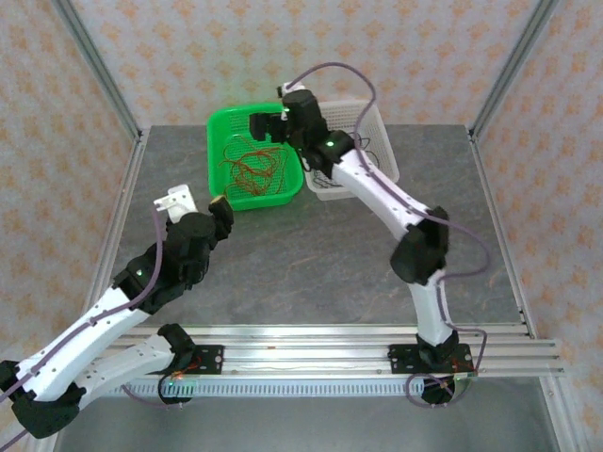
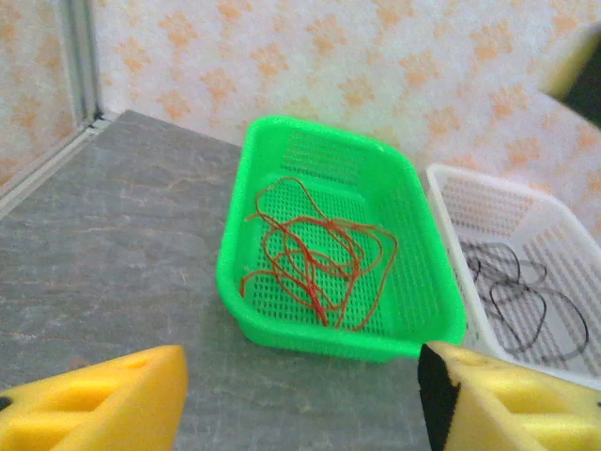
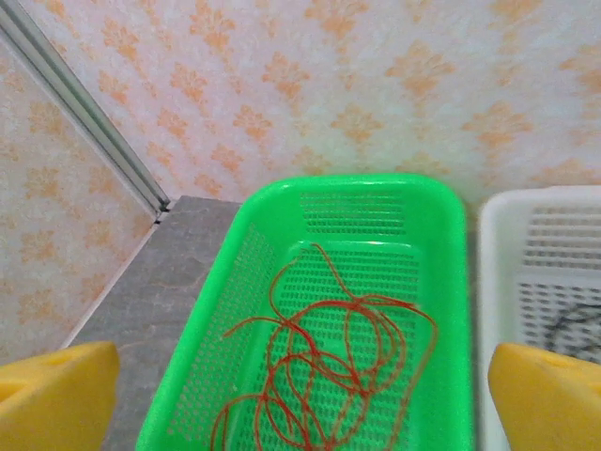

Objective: Untangle the cables

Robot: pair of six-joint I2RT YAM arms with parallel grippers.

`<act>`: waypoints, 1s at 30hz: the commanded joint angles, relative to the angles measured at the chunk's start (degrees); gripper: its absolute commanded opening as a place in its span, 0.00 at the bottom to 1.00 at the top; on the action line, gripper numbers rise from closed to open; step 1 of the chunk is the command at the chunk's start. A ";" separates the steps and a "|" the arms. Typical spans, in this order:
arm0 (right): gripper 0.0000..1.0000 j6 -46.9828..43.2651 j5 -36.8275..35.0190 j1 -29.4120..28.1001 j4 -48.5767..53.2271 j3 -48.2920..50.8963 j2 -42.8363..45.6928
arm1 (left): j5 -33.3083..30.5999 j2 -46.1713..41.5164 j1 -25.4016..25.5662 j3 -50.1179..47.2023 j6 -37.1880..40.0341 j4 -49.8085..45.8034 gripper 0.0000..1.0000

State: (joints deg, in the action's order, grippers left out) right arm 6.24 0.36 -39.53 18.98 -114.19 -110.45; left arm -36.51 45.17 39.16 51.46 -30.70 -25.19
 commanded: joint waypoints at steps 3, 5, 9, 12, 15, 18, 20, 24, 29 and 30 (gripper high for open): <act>1.00 -2.66 -10.17 0.37 -12.81 25.01 20.09 | -6.57 -2.19 -5.27 -5.88 11.18 17.44 0.52; 1.00 -3.48 -13.51 0.59 -18.02 35.61 28.11 | -6.38 -1.97 -7.99 -8.37 13.70 22.77 0.51; 1.00 -6.19 -20.33 1.81 -30.58 57.63 45.58 | -4.88 -1.09 -11.22 -18.08 24.06 40.75 0.57; 1.00 -6.27 -27.47 3.25 -37.21 71.00 57.28 | -7.30 1.74 -12.62 -28.15 33.07 60.05 0.58; 1.00 -6.28 -30.16 5.71 -37.53 79.56 65.93 | -9.26 7.20 -14.94 -37.68 38.11 79.44 0.56; 1.00 -5.11 -31.35 8.06 -35.41 85.41 70.51 | -8.09 14.31 -18.70 -42.83 35.27 90.52 0.56; 1.00 -4.03 -32.50 9.04 -35.32 89.16 71.83 | -7.75 20.66 -20.40 -44.95 34.17 97.38 0.56; 1.00 -2.57 -32.53 10.57 -38.66 95.78 72.40 | -10.13 32.72 -21.18 -48.60 36.39 115.97 0.57; 1.00 -2.82 -31.12 13.68 -46.65 103.34 71.83 | -6.11 45.17 -23.31 -49.03 38.70 130.30 0.59; 1.00 -3.13 -31.11 14.42 -48.28 104.62 71.58 | -5.56 45.75 -23.38 -47.99 39.55 129.61 0.60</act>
State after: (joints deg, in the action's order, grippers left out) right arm 2.74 -29.58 -26.55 -21.43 -11.99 -38.79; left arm -44.12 88.97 16.73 1.87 6.59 85.27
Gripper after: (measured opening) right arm 0.998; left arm 0.597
